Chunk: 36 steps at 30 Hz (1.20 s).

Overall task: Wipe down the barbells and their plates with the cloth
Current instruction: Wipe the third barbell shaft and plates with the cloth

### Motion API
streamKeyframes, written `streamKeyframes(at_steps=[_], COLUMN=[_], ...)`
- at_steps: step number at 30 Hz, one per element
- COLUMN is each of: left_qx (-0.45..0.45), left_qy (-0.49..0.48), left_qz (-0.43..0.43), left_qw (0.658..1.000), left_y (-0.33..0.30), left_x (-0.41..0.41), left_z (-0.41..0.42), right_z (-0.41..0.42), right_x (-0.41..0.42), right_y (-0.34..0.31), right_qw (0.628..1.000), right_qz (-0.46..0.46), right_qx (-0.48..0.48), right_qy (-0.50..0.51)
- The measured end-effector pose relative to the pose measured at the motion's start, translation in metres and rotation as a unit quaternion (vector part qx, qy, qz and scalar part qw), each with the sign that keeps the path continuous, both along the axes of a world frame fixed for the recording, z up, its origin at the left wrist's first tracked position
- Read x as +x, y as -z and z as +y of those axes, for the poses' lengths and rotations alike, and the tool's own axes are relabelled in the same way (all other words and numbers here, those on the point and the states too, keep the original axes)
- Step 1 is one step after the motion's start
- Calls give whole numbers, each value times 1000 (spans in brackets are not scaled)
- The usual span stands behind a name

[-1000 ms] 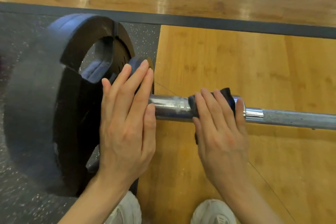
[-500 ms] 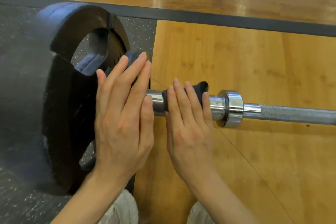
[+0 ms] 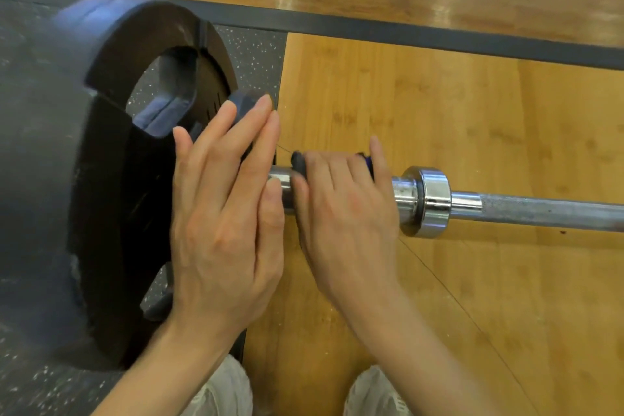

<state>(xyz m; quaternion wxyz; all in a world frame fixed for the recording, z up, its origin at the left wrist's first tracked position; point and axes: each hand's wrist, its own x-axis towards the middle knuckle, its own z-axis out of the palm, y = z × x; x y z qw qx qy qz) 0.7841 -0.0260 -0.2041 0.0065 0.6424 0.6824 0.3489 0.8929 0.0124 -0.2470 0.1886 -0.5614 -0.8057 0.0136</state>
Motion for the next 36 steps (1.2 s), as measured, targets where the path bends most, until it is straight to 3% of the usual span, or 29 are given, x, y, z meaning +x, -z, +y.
streamKeyframes(at_steps=[3,9,14,20,26,30,36], left_qx=[8,-1,10,5,3,1,7], left_qy=[1,4,0,6,4,7,3], left_qz=[-1,-5,-11,-15,-21,-18,-21], left_qw=[1000,1000,1000,1000,1000,1000,1000], left_y=[1,1,2,1,2,1,1], left_x=[1,1,0,-1,0,0,-1], left_z=[-2,-2,-1,1,1,1,2], right_z=[-36,20,-45,21,-37,22,-36], right_x=[16,-11,17,-13,17,-9,17], right_y=[5,-10,3,-12,-3,-15,-4], right_qw=[1000,999,999,998,999,990,999], right_qz=[3,-4,-6,-30,-6,-71,-2], right_qx=[12,-38,-20,-53,-37,-119,-38], right_qy=[-21,26,-36,0,-34,-14,-25])
